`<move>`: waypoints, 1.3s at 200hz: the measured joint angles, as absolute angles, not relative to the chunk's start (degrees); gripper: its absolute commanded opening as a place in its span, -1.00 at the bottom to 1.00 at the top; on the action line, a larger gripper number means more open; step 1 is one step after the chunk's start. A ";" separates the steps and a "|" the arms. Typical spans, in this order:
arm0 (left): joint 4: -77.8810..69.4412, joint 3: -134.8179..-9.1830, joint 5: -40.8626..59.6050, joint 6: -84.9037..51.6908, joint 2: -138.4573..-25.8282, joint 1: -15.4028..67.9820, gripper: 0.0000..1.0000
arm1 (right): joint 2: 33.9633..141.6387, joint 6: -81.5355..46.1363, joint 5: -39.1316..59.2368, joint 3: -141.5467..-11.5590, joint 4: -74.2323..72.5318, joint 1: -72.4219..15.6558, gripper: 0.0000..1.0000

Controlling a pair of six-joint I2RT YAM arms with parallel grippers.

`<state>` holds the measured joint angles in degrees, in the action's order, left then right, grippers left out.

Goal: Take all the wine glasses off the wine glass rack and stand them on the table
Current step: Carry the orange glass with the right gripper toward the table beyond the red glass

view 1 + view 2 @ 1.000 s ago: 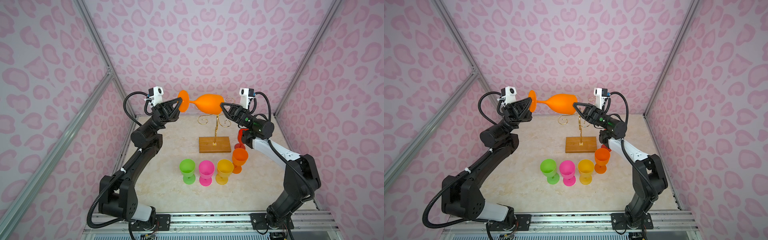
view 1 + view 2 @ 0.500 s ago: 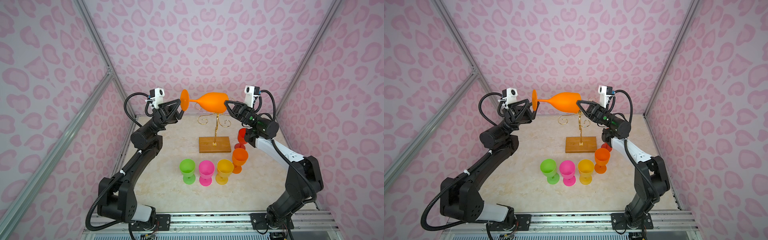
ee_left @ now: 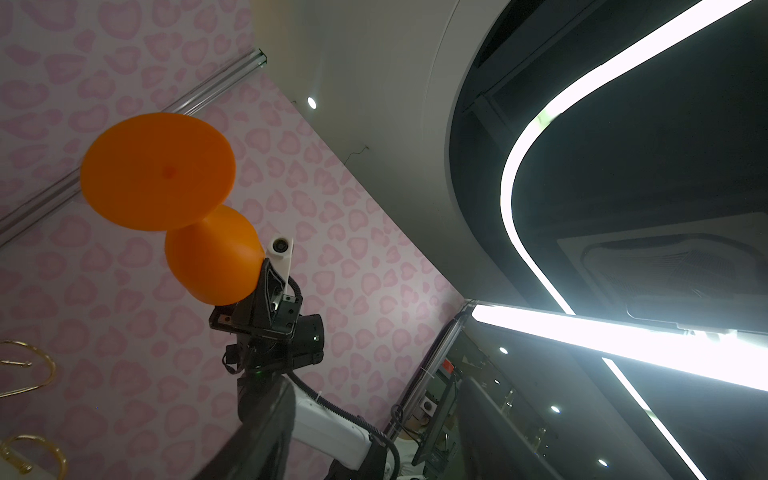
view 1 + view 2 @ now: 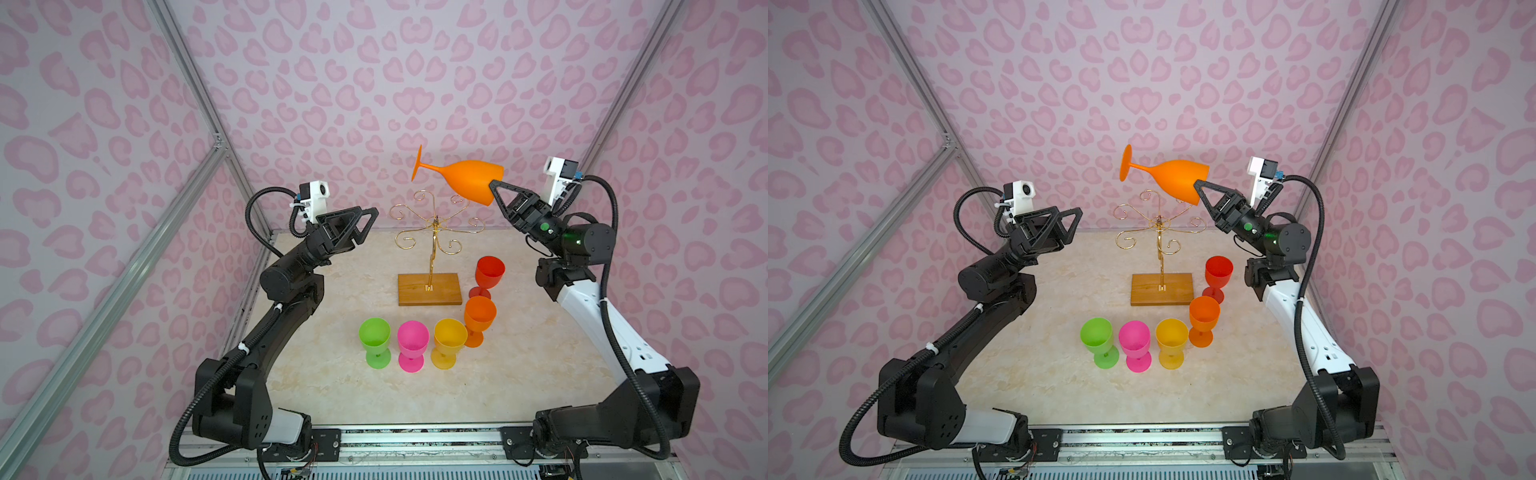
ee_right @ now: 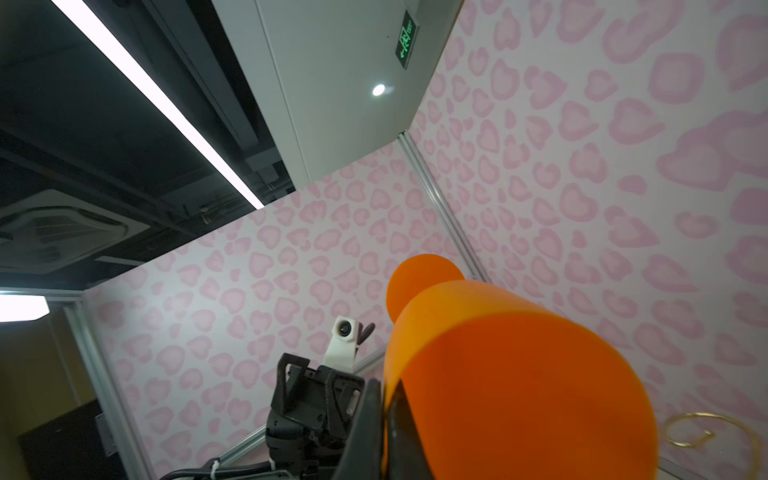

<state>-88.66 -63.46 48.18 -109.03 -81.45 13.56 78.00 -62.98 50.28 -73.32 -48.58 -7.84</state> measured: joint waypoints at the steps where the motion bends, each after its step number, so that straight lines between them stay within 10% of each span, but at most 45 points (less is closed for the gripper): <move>1: -88.64 -63.44 48.25 -108.92 -81.43 13.56 0.29 | 77.69 -62.11 50.04 -73.43 -47.37 -7.73 -1.00; 100: -88.16 -63.42 51.22 -105.89 -81.41 13.56 0.32 | 70.83 -19.99 24.71 -85.52 11.79 -2.50 -1.00; 260: -85.52 -63.48 53.84 -102.56 -81.45 13.65 0.35 | 98.19 -4.27 3.25 -102.10 40.27 -2.22 -1.00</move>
